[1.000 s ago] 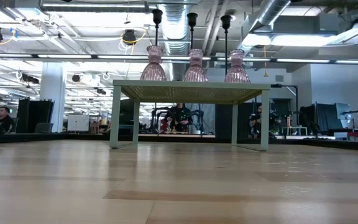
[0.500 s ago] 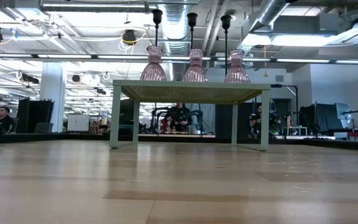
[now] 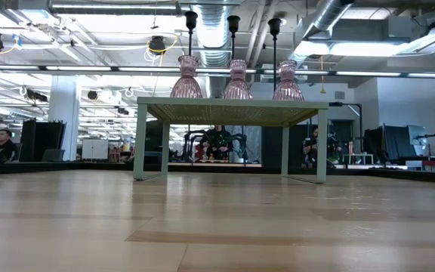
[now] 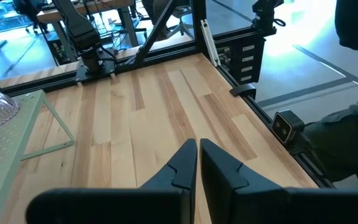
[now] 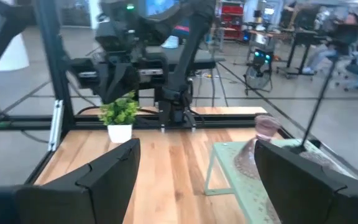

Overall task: Pick & Place candle stick holders
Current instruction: Adjust the left pink glass candle holder on the shelf

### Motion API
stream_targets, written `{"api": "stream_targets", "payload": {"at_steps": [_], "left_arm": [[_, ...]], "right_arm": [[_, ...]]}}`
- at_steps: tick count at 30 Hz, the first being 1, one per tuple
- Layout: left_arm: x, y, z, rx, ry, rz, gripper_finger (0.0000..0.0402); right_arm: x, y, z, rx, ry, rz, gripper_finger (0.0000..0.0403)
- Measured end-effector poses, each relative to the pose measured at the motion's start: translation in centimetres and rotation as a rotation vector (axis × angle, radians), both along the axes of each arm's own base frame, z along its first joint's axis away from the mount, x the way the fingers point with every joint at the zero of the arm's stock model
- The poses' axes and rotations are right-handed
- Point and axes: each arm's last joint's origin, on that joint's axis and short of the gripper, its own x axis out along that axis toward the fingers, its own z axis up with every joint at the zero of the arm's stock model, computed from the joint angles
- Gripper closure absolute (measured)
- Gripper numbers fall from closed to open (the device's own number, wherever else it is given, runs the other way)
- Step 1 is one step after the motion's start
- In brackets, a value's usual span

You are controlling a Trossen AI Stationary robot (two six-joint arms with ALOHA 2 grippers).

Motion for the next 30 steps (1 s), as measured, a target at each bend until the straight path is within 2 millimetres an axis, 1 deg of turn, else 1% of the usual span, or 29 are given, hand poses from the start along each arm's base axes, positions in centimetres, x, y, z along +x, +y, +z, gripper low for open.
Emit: {"api": "stream_targets", "payload": {"at_steps": [14, 30], "left_arm": [[0.0, 0.0, 0.1, -0.005, -0.005, 0.000, 0.0381], [0.0, 0.0, 0.2, -0.016, -0.017, -0.001, 0.0381]], "right_arm": [[0.9, -2.2, -0.1, 0.012, 0.005, -0.103, 0.0097], [1.3, -3.6, -0.1, 0.013, 0.004, -0.167, 0.0097]]}}
